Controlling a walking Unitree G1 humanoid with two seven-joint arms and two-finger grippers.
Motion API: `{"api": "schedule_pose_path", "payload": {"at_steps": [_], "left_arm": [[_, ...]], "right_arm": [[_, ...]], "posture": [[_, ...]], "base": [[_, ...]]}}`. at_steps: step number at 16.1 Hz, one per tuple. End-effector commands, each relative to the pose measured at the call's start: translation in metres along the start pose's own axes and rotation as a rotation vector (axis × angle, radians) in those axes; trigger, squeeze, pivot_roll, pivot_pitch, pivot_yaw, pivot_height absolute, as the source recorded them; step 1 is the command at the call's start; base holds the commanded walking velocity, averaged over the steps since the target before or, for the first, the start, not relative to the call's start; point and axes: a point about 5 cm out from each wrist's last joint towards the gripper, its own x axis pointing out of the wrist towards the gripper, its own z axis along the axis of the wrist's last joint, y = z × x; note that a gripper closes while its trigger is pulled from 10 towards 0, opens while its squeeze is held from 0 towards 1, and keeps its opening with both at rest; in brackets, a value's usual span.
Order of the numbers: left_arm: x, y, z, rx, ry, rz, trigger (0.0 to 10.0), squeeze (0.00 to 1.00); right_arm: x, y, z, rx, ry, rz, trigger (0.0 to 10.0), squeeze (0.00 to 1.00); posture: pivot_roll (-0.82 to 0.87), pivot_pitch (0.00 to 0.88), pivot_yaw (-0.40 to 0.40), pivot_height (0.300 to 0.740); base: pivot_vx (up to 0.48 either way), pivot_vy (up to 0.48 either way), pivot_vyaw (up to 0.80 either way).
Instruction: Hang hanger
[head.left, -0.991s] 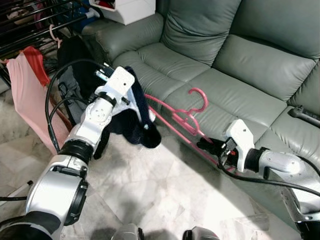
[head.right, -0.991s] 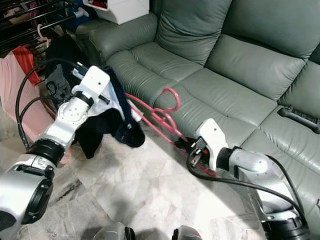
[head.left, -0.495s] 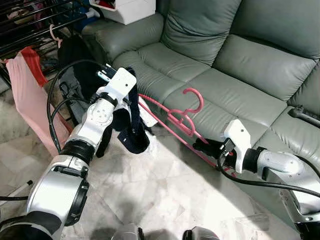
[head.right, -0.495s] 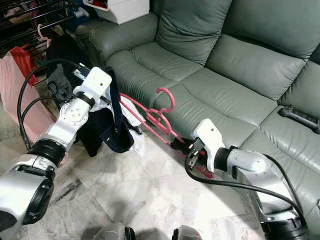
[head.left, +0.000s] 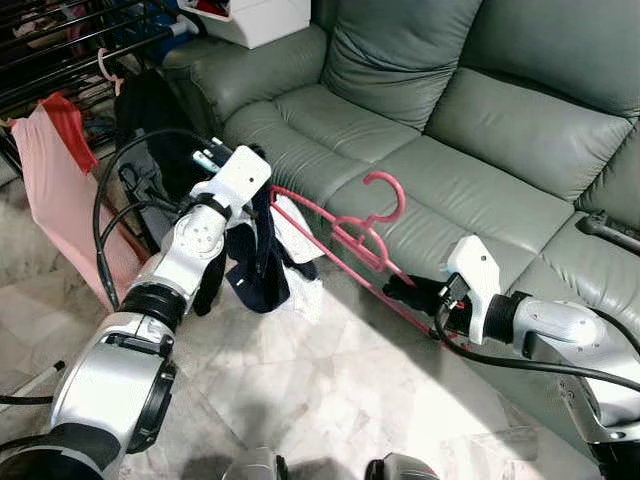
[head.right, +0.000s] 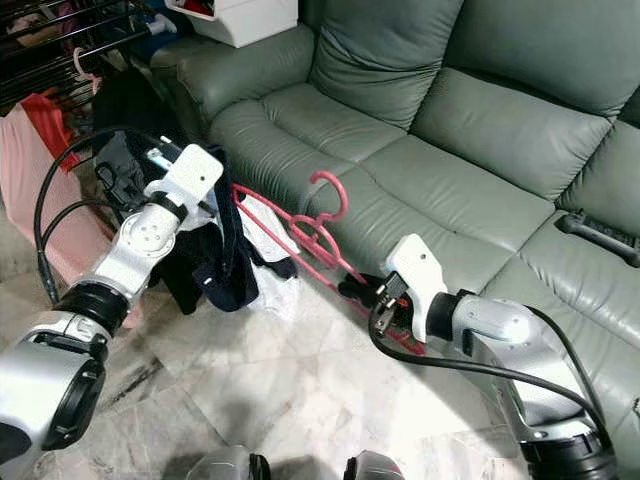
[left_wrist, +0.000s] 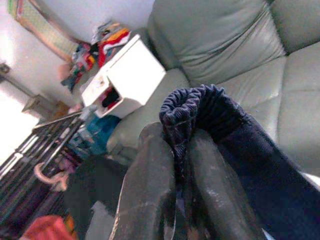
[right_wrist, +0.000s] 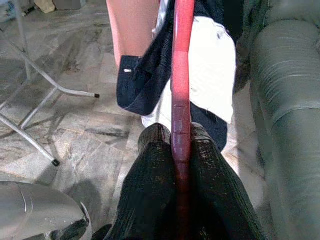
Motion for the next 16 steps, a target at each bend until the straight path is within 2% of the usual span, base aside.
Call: {"api": "schedule_pose_path", "payload": {"at_steps": [1, 5, 7, 9, 10, 12, 13, 16], "left_arm": [[-0.001, 0.007, -0.003, 0.026, 0.006, 0.037, 10.0, 0.0], [-0.002, 0.006, -0.005, -0.001, 0.009, 0.033, 10.0, 0.0], [-0.001, 0.007, -0.001, -0.007, -0.01, 0.033, 10.0, 0.0], [0.002, 0.014, 0.008, -0.061, -0.052, 0.033, 10.0, 0.0], [0.003, 0.022, 0.017, -0.109, -0.105, 0.025, 10.0, 0.0], [0.003, 0.028, 0.028, -0.166, -0.173, 0.013, 10.0, 0.0], [0.002, 0.031, 0.041, -0.2, -0.241, 0.003, 10.0, 0.0], [0.0, 0.029, 0.068, -0.264, -0.372, -0.059, 10.0, 0.0]], "right_arm": [[0.003, 0.007, 0.015, -0.032, -0.06, 0.054, 10.0, 0.0], [0.004, 0.007, 0.012, -0.017, -0.053, 0.063, 10.0, 0.0], [0.005, 0.003, 0.003, -0.002, -0.011, 0.019, 10.0, 0.0], [0.005, -0.006, -0.012, 0.042, 0.028, -0.058, 10.0, 0.0], [0.005, -0.013, -0.022, 0.1, 0.034, -0.117, 10.0, 0.0], [0.005, -0.019, -0.032, 0.163, 0.044, -0.168, 10.0, 0.0], [0.006, -0.023, -0.039, 0.227, 0.047, -0.197, 10.0, 0.0], [0.009, -0.03, -0.048, 0.319, 0.035, -0.249, 10.0, 0.0]], "posture": [[-0.07, 0.049, 0.073, 0.74], [-0.06, 0.044, 0.068, 0.74], [-0.07, 0.042, 0.066, 0.74], [-0.06, 0.043, 0.064, 0.74], [-0.06, 0.045, 0.062, 0.74], [-0.06, 0.047, 0.061, 0.74], [-0.05, 0.047, 0.06, 0.74], [-0.05, 0.048, 0.058, 0.74]], "base": [[0.0, 0.0, 0.0], [0.0, 0.0, 0.0], [0.0, 0.0, 0.0], [0.0, 0.0, 0.0], [0.0, 0.0, 0.0], [0.0, 0.0, 0.0], [0.0, 0.0, 0.0], [0.0, 0.0, 0.0]]}}
